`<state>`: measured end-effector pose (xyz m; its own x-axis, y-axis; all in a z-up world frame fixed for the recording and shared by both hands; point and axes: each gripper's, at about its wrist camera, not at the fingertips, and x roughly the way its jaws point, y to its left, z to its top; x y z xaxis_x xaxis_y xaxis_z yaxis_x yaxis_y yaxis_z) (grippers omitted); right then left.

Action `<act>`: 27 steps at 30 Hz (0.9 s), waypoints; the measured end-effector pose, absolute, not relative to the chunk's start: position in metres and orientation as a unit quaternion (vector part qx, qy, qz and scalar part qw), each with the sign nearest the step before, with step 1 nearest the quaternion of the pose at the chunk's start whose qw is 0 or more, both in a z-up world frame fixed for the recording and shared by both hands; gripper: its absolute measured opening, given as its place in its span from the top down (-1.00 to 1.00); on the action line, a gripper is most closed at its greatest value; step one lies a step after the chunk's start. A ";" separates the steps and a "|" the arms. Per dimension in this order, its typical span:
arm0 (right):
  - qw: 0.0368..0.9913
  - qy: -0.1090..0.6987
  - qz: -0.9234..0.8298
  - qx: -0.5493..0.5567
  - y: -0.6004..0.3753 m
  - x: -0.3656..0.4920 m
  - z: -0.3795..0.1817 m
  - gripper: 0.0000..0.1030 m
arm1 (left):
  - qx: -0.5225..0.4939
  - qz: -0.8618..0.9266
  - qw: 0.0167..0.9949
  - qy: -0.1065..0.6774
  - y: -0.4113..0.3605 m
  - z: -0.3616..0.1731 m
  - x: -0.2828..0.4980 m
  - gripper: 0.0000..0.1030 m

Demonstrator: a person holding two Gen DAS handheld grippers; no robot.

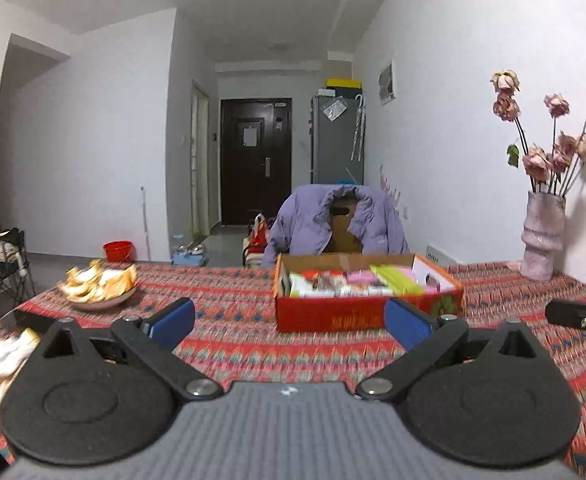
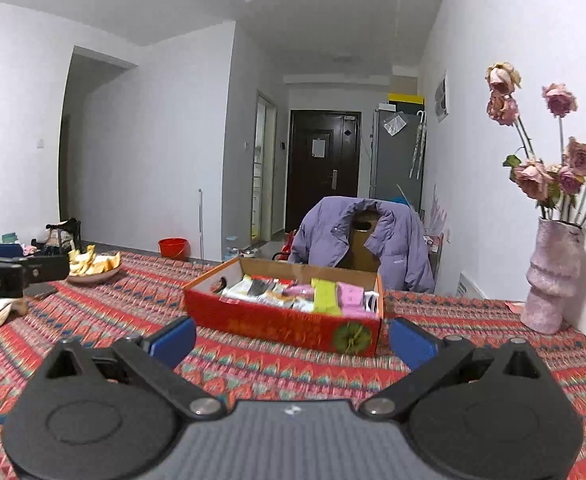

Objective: Organize snacks

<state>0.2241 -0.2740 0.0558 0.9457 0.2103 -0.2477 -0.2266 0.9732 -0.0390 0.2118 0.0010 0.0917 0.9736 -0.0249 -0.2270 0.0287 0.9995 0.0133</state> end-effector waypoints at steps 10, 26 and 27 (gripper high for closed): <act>0.986 0.109 0.126 -0.030 -0.261 0.103 0.026 -1.00 | -0.004 -0.016 0.993 0.119 0.017 0.061 0.095 -1.00; 0.988 0.085 0.125 -0.028 -0.239 -0.004 -0.031 -1.00 | 0.005 -0.011 0.992 0.125 0.019 0.013 0.020 -1.00; 0.989 0.082 0.122 -0.025 -0.238 -0.004 -0.031 -1.00 | 0.003 -0.012 0.992 0.122 0.019 0.012 0.019 -1.00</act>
